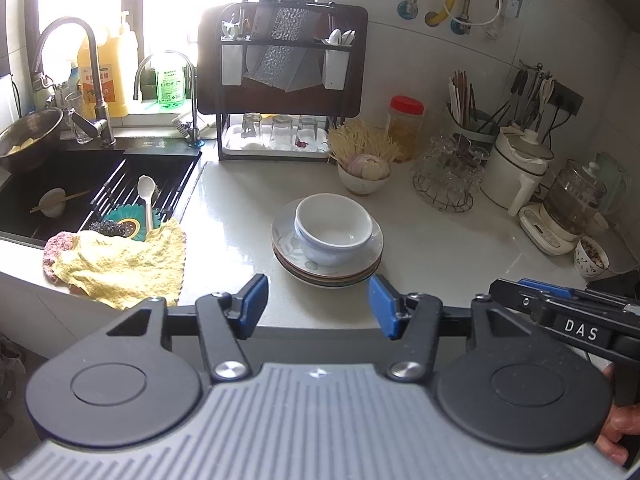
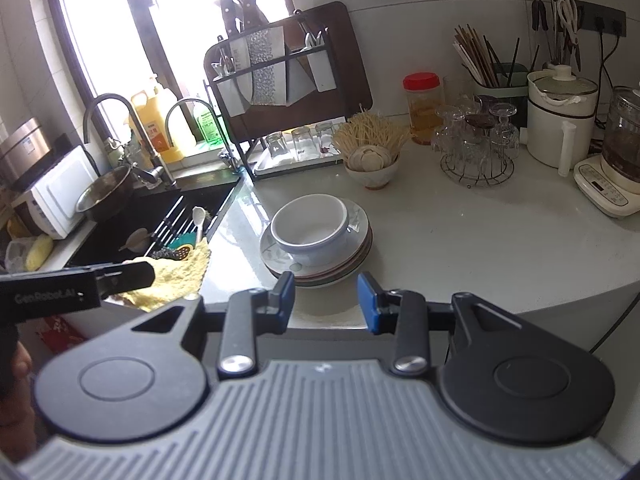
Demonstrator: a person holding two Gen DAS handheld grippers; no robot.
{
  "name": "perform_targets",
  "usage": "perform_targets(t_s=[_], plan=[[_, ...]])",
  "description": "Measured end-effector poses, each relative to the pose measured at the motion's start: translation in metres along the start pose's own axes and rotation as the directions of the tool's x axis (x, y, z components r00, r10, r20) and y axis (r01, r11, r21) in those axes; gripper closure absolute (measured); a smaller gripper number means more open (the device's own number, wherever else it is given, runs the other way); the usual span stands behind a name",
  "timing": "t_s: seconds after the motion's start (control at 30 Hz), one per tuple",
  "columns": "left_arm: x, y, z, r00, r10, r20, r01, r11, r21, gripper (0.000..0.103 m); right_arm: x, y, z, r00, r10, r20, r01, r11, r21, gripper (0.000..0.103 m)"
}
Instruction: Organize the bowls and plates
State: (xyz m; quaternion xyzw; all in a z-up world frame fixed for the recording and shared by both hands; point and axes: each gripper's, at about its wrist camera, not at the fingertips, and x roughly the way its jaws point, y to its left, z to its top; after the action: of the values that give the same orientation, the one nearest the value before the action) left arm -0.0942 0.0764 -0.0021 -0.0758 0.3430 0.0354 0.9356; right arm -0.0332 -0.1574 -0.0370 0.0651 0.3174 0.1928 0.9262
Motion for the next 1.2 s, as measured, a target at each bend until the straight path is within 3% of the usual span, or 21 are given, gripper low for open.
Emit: perform_targets(t_s=[0.1, 0.27, 0.37, 0.53, 0.83, 0.87, 1.0, 1.2], plan=[[-0.002, 0.001, -0.001, 1.0, 0.0, -0.004, 0.0, 1.0, -0.006, 0.03, -0.002, 0.001, 0.0, 1.0, -0.018, 0.016, 0.018, 1.0, 0.002, 0.053], [-0.006, 0.001, -0.002, 1.0, -0.001, 0.003, 0.001, 1.0, -0.001, 0.015, -0.005, 0.0, 0.0, 0.999, -0.039, 0.026, 0.039, 0.999, -0.01, 0.053], [-0.008, 0.0, -0.003, 1.0, 0.016, 0.013, -0.016, 1.0, 0.014, 0.008, -0.008, 0.0, 0.001, 0.998, -0.046, 0.04, 0.046, 0.999, -0.017, 0.043], [-0.009, -0.001, -0.002, 1.0, 0.017, 0.024, -0.017, 1.0, 0.011, 0.007, -0.012, -0.002, 0.001, 0.996, -0.061, 0.06, 0.062, 0.998, -0.025, 0.038], [-0.004, -0.007, -0.005, 1.0, 0.012, 0.005, -0.012, 0.999, 0.033, 0.005, -0.015, -0.004, -0.001, 0.995, -0.07, 0.068, 0.071, 0.997, -0.011, 0.037], [-0.003, -0.008, -0.004, 1.0, 0.013, 0.004, -0.013, 0.999, 0.032, 0.004, -0.016, -0.004, -0.002, 0.994, -0.08, 0.072, 0.081, 0.997, -0.014, 0.036], [-0.003, -0.01, -0.003, 1.0, 0.019, 0.003, -0.019, 0.999, 0.039, 0.004, -0.017, -0.006, -0.002, 0.992, -0.093, 0.085, 0.095, 0.995, -0.01, 0.0], [-0.002, -0.01, 0.0, 1.0, 0.029, 0.006, -0.029, 0.999, 0.037, 0.003, -0.018, -0.006, -0.002, 0.993, -0.08, 0.089, 0.082, 0.997, -0.014, 0.0]])
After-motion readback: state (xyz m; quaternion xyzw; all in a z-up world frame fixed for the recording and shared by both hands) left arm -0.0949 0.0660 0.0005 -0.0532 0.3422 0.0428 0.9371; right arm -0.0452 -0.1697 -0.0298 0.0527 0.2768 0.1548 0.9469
